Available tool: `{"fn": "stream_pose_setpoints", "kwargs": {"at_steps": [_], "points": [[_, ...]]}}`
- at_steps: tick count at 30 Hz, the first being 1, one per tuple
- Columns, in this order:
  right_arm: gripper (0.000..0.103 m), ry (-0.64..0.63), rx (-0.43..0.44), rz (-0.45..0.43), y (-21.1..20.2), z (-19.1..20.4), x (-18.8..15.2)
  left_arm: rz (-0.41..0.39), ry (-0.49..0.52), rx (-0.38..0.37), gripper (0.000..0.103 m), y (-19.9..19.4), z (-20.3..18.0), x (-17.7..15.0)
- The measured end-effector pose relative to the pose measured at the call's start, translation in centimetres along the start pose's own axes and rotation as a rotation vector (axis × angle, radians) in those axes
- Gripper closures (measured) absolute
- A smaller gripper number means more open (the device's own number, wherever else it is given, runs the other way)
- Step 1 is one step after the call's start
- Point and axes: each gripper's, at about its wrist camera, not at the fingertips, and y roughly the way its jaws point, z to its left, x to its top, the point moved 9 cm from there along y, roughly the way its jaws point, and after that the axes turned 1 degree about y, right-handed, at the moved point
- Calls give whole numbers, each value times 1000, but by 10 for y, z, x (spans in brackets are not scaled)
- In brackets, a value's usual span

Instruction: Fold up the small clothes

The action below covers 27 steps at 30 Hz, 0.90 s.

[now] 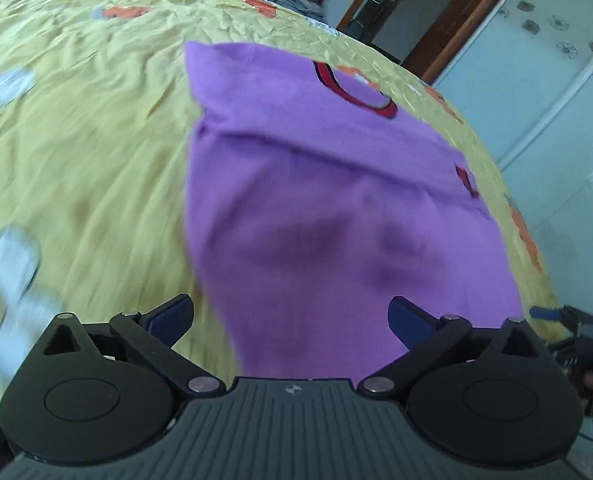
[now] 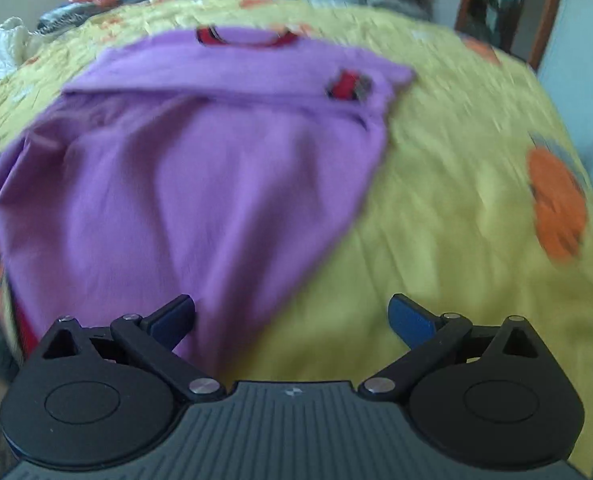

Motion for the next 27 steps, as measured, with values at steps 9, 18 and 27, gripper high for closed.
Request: {"fn": "stream_pose_setpoints", "kwargs": {"at_steps": [9, 18, 27], "points": [[0, 275, 225, -107, -49, 4, -49, 18, 84, -59, 1, 0, -20, -86], [62, 317, 360, -175, -53, 51, -64, -27, 33, -103, 51, 22, -34, -92], [97, 419, 498, -295, -86, 45, -36, -41, -22, -288, 98, -18, -39, -79]]}}
